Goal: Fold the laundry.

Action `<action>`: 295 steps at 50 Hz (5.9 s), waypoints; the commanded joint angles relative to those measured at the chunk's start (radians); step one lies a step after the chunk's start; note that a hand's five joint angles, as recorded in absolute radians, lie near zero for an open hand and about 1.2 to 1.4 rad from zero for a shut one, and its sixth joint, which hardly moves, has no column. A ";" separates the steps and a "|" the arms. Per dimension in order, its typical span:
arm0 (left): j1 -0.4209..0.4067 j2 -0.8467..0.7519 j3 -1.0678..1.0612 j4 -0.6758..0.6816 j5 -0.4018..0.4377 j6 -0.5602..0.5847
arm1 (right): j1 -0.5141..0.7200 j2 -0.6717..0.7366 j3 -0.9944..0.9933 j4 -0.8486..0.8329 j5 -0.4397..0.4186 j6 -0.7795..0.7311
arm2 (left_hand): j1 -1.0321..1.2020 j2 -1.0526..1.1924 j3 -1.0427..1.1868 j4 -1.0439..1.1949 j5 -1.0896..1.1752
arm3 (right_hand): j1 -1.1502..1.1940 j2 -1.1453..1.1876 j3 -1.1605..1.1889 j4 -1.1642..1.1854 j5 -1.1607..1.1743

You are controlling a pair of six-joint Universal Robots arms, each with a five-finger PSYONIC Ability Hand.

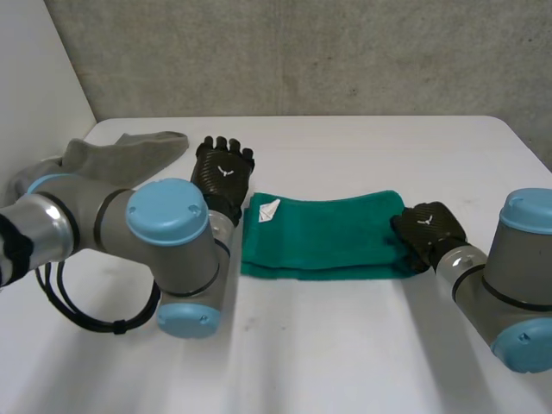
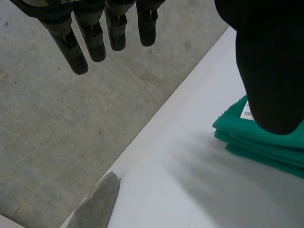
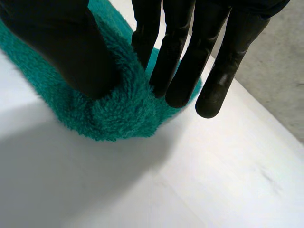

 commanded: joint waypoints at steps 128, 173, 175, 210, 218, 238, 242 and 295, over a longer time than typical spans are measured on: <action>0.101 0.356 0.058 -0.555 0.667 -0.384 | 0.126 0.218 -0.298 0.145 -0.088 0.783 | 0.059 0.055 0.050 0.057 0.039 | -0.488 -0.708 -0.712 -0.718 -0.679; 0.094 0.342 0.049 -0.552 0.637 -0.384 | -0.365 0.819 -1.501 0.392 0.076 0.547 | 0.074 0.070 0.064 0.071 0.054 | 0.439 0.219 0.215 0.209 0.248; 0.094 0.339 0.050 -0.550 0.637 -0.384 | -0.382 0.824 -1.502 0.376 0.102 0.515 | 0.074 0.070 0.064 0.071 0.054 | 0.439 0.219 0.215 0.209 0.248; 0.094 0.366 0.009 -0.535 0.624 -0.420 | -0.492 0.606 -1.428 0.554 0.162 -0.215 | 0.071 0.067 0.061 0.068 0.051 | -0.783 -1.003 -1.007 -1.013 -0.974; 0.104 0.411 -0.011 -0.529 0.621 -0.420 | -0.433 0.477 -1.395 0.358 0.262 -0.545 | 0.054 0.049 0.044 0.051 0.033 | -0.783 -1.003 -1.007 -1.013 -0.974; 0.583 0.212 0.061 -0.288 0.491 -0.076 | 0.198 0.068 -0.505 0.232 -0.123 -0.151 | 0.021 0.017 0.011 0.018 0.001 | -0.783 -1.003 -1.007 -1.013 -0.974; 0.639 0.057 0.148 -0.282 0.494 0.056 | 0.239 0.022 -0.346 0.203 -0.139 -0.150 | 0.018 0.014 0.008 0.015 -0.002 | -0.783 -1.003 -1.007 -1.013 -0.974; 0.628 -0.037 0.205 -0.075 0.470 -0.163 | 0.091 -0.233 0.119 0.031 -0.178 -0.145 | -0.026 -0.030 -0.036 -0.029 -0.046 | -0.783 -1.003 -1.007 -1.013 -0.974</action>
